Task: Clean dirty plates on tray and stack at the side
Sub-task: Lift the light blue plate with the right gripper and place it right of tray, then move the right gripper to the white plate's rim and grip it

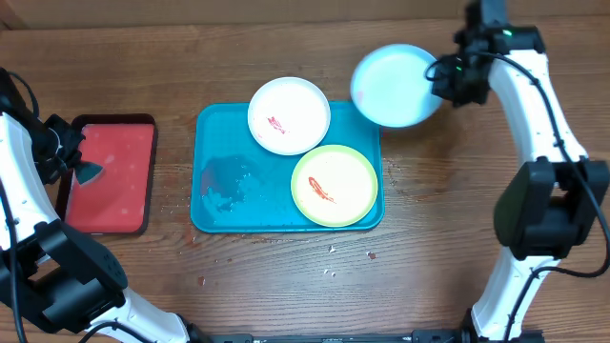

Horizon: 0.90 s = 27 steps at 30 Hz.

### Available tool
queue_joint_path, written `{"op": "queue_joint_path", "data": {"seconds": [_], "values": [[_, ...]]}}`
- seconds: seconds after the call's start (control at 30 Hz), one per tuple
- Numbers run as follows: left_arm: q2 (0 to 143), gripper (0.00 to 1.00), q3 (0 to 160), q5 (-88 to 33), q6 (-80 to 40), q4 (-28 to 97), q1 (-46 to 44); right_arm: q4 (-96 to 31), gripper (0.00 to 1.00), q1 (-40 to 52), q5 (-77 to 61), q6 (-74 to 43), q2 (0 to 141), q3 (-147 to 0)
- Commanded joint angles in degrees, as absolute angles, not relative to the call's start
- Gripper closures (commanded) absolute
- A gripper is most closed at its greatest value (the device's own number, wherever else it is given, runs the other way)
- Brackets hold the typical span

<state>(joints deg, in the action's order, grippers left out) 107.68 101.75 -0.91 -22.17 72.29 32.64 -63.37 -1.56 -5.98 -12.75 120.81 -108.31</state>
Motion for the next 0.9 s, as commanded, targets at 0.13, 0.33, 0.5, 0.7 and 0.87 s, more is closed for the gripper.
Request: {"op": "queue_joint_path", "data": {"seconds": [0.13,0.33,0.5,0.7,0.87], "values": [[106.1,0.96,103.3,-1.6,-22.7,72.1,32.4,-47.5,0.96,-10.6,-5.6,-13.6,120.0,-93.7],[106.1,0.96,103.3,-1.6,-22.7,72.0,32.4,-44.8,0.88,-13.0,-5.6,-13.5,120.0,-91.4],[106.1,0.96,103.3,-1.6,-22.7,72.0,32.0,-47.0,0.49,-12.7,-10.2,-13.5,119.7,-94.0],[106.1,0.96,103.3,-1.6,-22.7,71.5,31.8,-54.3,0.47,-9.8,-18.7,-7.8,116.7,-105.8],[106.1,0.96,103.3,-1.6,-22.7,71.4,31.6,-48.7,0.28,-2.1,-25.1,3.9,116.1,-109.5]]}}
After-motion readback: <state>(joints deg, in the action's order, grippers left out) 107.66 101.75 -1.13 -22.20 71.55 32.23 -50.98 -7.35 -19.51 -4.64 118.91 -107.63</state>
